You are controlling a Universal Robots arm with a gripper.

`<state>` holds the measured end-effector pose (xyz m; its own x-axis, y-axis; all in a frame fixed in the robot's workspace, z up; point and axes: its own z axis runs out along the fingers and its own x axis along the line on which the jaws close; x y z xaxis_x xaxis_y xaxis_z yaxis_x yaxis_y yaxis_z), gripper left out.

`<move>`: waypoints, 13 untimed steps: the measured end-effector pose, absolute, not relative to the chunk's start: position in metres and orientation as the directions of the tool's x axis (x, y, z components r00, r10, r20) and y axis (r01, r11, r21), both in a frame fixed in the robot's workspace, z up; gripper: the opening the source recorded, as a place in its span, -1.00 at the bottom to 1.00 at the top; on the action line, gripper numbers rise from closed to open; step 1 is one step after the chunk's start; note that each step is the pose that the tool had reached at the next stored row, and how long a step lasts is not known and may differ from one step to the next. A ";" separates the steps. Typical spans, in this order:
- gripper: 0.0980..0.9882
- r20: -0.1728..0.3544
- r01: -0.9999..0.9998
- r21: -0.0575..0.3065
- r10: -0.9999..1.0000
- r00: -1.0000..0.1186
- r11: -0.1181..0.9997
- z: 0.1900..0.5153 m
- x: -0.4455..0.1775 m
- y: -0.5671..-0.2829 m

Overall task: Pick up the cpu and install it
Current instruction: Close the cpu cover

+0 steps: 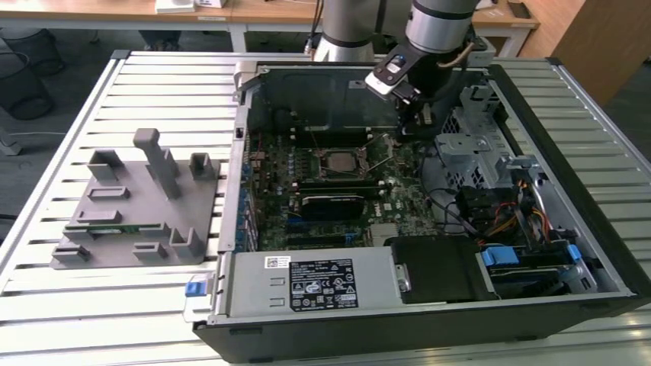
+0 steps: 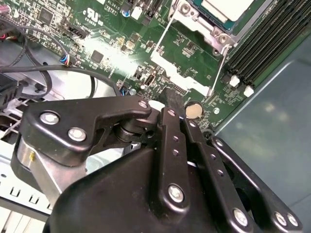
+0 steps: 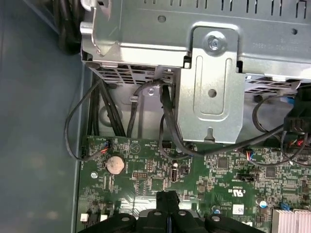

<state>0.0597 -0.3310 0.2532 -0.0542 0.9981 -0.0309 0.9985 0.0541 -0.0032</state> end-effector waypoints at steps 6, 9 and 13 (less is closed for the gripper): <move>-0.98 -0.031 0.999 -0.009 0.998 -0.054 0.054 0.246 0.061 -0.330; -0.98 -0.030 0.998 -0.011 0.998 -0.054 0.054 0.242 0.061 -0.330; -0.98 -0.030 0.998 -0.011 0.998 -0.054 0.054 0.241 0.060 -0.330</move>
